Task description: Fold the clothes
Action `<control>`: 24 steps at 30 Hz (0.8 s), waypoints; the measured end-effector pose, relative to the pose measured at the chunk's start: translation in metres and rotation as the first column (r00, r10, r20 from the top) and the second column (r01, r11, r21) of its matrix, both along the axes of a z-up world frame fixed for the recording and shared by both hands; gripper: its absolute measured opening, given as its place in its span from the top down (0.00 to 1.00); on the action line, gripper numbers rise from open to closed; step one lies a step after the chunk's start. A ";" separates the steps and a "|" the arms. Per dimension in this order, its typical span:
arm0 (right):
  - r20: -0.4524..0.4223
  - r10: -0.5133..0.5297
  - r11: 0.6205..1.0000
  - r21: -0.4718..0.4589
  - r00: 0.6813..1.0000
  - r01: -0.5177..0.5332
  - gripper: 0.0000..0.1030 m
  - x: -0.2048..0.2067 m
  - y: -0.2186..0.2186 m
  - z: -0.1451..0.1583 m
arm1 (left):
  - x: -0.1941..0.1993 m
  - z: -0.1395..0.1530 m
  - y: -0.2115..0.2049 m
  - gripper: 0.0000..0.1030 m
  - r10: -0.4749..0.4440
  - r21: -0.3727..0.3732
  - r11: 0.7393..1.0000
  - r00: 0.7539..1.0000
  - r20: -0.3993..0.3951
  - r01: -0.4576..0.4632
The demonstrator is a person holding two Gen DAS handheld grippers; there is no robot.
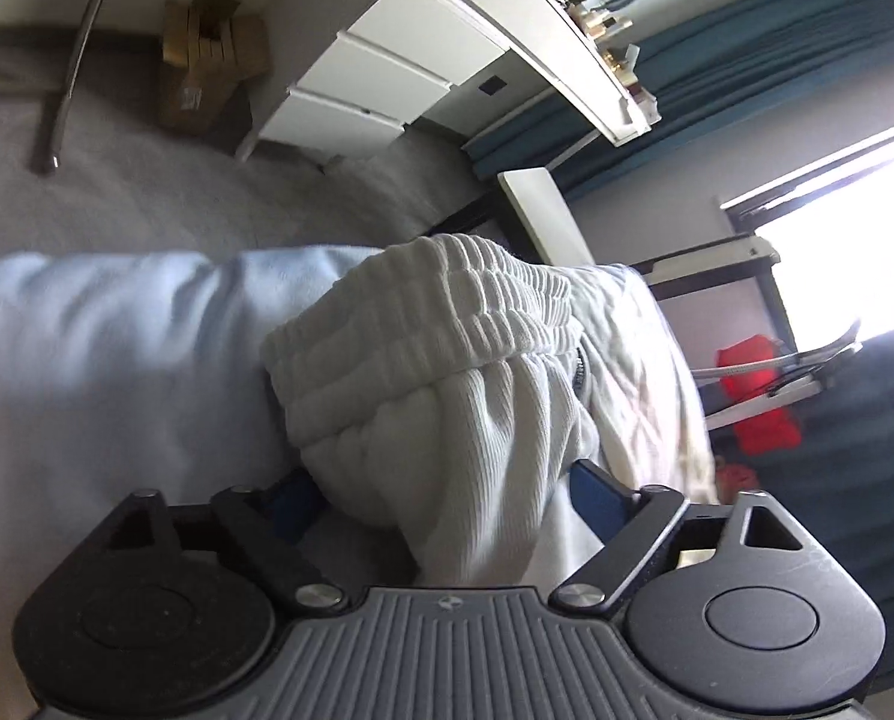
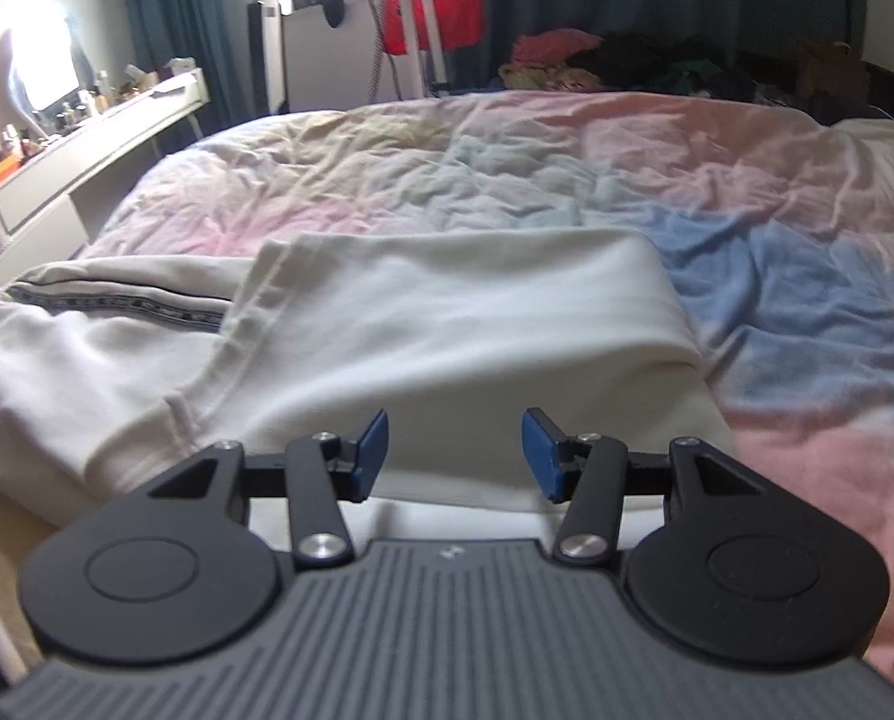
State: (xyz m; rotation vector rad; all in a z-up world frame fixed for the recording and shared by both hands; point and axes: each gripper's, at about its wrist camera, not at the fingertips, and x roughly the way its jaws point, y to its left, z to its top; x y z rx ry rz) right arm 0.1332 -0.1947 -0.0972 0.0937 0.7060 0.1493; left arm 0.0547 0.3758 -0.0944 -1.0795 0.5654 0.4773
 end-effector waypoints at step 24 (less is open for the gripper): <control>0.079 -0.282 0.954 0.133 0.956 0.270 0.48 -0.027 -0.110 0.038 | 0.042 0.201 -0.322 0.80 -0.179 0.591 0.806 0.938 0.298 -0.034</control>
